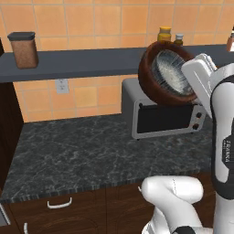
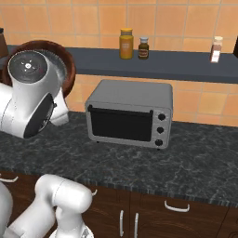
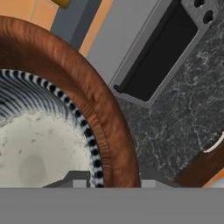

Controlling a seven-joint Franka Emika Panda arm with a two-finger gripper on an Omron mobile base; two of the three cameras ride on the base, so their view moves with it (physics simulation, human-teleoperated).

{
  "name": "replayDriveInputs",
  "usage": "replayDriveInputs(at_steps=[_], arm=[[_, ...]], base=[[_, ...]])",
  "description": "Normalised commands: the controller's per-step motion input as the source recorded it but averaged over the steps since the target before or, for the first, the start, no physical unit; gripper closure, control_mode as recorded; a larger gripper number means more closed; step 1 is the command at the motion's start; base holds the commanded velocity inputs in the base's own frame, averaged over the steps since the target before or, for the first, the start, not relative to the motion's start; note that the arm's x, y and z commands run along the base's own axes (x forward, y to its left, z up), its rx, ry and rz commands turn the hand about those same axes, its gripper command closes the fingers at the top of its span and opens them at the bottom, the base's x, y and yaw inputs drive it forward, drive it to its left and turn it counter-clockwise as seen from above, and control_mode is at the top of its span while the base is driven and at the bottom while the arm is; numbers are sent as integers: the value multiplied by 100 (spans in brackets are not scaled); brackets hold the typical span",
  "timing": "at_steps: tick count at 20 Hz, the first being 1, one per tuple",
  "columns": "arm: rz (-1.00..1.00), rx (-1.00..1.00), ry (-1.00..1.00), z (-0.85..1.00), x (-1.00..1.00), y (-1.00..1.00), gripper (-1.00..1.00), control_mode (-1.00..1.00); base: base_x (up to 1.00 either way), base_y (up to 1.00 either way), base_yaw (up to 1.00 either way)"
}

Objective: Pick up the bowls on the counter and stack them on top of one another in the open cabinet. Place the smaller bowl on top of the larger bowl.

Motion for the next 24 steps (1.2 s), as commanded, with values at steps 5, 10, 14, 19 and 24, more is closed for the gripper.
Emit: replayDriveInputs(at_steps=[5, 10, 14, 19, 24], arm=[[-13, 11, -10, 53, 9, 67, 100, -100], [-17, 4, -12, 23, 59, 55, 100, -100], [-2, 3, -2, 23, 83, 5, 100, -100], [0, 14, 8, 19, 71, -6, 100, -100], [-2, 0, 16, 0, 81, 0, 100, -100]], base=[[0, 0, 0], [0, 0, 0], [0, 0, 0], [0, 0, 0], [0, 0, 0]])
